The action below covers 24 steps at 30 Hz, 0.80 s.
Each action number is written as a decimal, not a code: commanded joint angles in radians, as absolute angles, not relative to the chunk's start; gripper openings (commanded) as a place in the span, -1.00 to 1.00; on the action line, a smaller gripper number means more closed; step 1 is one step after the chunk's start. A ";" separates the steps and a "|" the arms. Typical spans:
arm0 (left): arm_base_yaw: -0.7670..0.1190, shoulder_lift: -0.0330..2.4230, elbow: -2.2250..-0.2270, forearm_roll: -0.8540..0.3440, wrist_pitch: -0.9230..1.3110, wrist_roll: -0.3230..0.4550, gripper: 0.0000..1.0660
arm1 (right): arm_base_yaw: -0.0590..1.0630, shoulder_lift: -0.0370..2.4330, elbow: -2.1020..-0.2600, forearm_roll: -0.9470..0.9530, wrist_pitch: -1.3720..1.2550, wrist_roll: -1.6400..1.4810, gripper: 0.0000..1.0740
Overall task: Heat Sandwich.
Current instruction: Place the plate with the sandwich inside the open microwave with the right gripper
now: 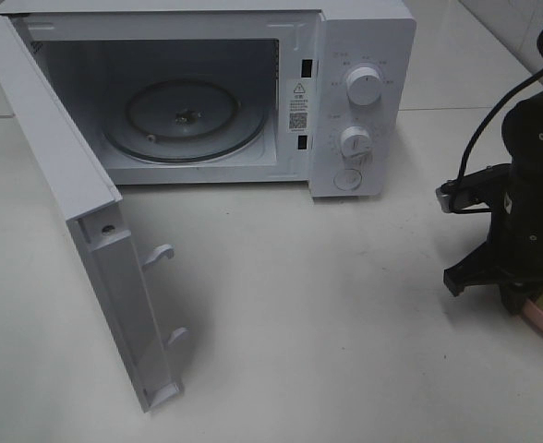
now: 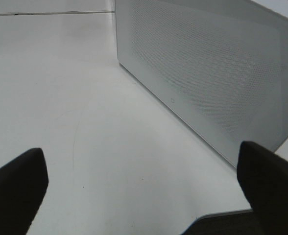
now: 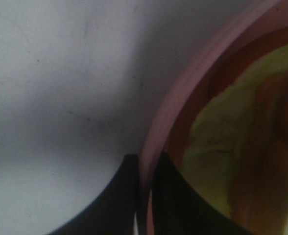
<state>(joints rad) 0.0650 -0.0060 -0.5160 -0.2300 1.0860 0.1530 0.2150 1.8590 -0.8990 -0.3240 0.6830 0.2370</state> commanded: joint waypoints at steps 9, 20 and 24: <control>0.070 -0.027 -0.515 -0.240 1.078 0.153 0.83 | 0.288 1.837 -0.891 -0.419 0.748 0.339 -1.00; 0.070 -0.027 -0.515 -0.240 1.078 0.153 0.83 | 0.347 1.756 -0.891 -0.474 0.843 0.370 -1.00; 0.070 -0.027 -0.515 -0.240 1.078 0.153 0.83 | 0.373 1.739 -0.890 -0.476 0.871 0.370 -1.00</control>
